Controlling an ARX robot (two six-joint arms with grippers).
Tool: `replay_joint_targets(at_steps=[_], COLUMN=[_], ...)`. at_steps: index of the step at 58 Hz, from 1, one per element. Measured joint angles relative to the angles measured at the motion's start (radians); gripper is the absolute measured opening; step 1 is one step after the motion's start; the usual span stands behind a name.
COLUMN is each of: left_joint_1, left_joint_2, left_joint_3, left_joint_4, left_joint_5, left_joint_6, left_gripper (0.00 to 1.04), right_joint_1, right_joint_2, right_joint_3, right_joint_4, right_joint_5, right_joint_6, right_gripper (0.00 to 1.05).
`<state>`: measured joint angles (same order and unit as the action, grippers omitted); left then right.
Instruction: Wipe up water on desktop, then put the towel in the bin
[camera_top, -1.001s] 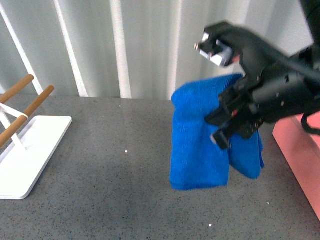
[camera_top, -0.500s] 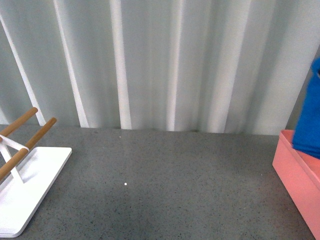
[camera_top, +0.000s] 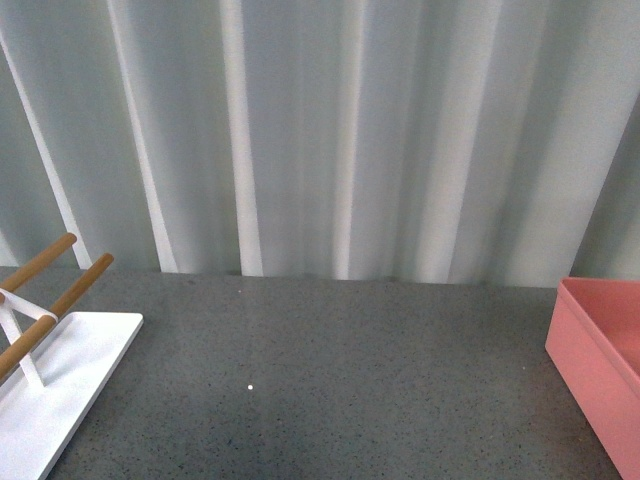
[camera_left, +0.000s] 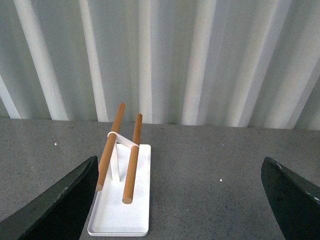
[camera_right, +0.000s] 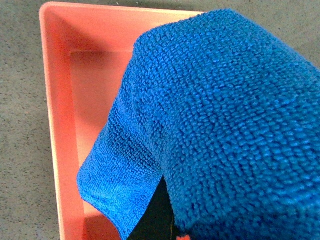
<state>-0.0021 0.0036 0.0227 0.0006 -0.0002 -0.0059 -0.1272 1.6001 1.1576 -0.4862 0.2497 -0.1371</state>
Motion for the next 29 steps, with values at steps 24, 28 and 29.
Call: replay_joint_targets(at_steps=[24, 28, 29], left_joint_1=[0.0, 0.0, 0.0], left_joint_2=[0.0, 0.0, 0.0], left_joint_3=[0.0, 0.0, 0.0], left_joint_4=[0.0, 0.0, 0.0], left_joint_5=[0.0, 0.0, 0.0], left_joint_6=[0.0, 0.0, 0.0], left_gripper=[0.98, 0.98, 0.98], right_joint_1=[-0.012, -0.012, -0.012], right_joint_2=[-0.002, -0.003, -0.003], right_joint_3=[-0.052, -0.052, -0.052], right_joint_4=[0.013, 0.013, 0.013], right_joint_5=[-0.018, -0.017, -0.017], right_joint_6=[-0.014, -0.014, -0.014], right_gripper=[0.19, 0.3, 0.33])
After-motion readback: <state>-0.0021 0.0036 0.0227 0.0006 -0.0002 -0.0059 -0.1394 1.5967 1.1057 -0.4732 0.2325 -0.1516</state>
